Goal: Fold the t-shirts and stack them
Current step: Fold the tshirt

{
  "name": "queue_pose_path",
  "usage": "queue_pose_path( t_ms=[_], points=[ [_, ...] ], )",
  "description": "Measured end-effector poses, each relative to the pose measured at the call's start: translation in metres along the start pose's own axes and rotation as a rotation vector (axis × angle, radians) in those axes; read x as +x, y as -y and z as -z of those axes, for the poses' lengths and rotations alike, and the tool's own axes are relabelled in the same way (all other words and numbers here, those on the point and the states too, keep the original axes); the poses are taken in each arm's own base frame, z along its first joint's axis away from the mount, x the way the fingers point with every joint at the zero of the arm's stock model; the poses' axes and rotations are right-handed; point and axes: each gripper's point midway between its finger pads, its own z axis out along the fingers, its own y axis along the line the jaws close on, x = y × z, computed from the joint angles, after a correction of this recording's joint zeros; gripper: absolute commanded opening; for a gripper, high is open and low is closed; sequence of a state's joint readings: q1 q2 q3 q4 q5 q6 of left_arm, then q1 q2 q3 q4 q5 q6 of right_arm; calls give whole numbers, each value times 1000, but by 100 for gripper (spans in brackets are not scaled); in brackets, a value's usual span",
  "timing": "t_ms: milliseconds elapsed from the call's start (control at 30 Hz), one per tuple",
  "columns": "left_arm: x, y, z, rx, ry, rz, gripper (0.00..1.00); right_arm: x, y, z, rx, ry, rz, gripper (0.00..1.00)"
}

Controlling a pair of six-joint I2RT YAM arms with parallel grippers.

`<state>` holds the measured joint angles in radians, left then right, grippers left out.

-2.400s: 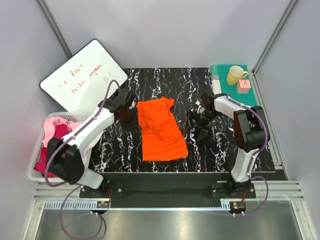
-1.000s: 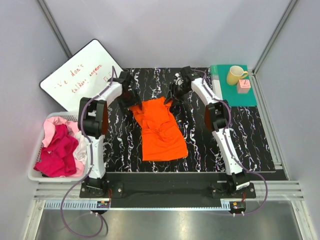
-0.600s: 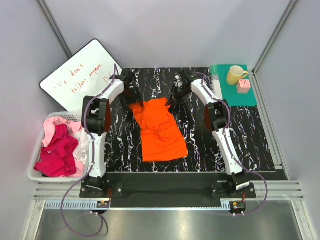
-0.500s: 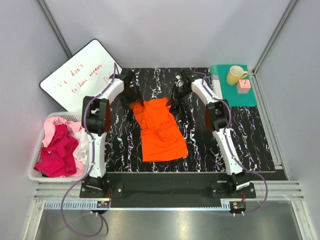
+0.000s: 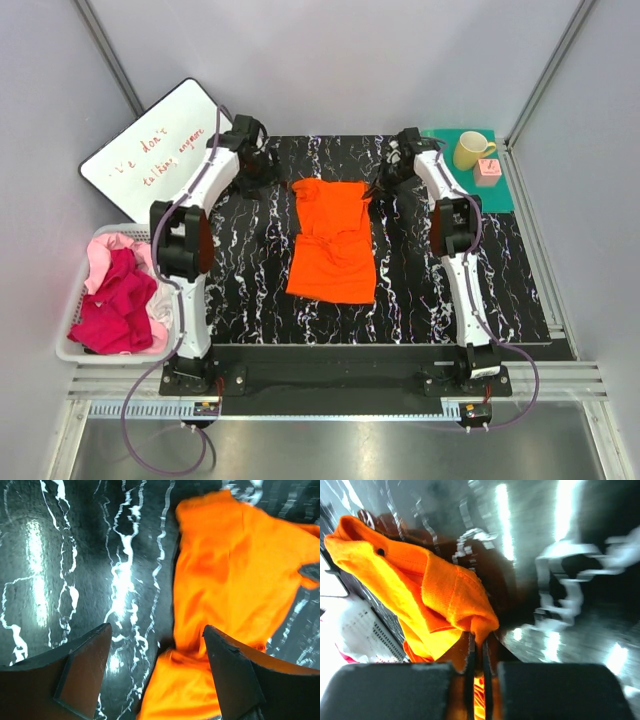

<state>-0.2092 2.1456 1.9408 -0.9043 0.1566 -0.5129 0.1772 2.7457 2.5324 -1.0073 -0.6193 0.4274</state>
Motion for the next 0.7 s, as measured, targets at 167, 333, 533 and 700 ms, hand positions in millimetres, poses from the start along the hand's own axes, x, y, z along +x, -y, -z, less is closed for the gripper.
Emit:
queue_pose_path(
  t_ms=[167, 333, 533, 700],
  points=[
    [3, 7, 24, 28, 30, -33, 80, -15, 5, 13, -12, 38, 0, 69],
    [21, 5, 25, 31, -8, -60, 80, -20, -5, 26, 0, 80, 57, 100],
    [46, 9, 45, 66, -25, -104, 72, 4, -5, 64, 108, 104, 111, 100],
    [91, 7, 64, 123, -70, -134, 65, 62, -14, 116, 122, 102, 106, 99]
  ],
)
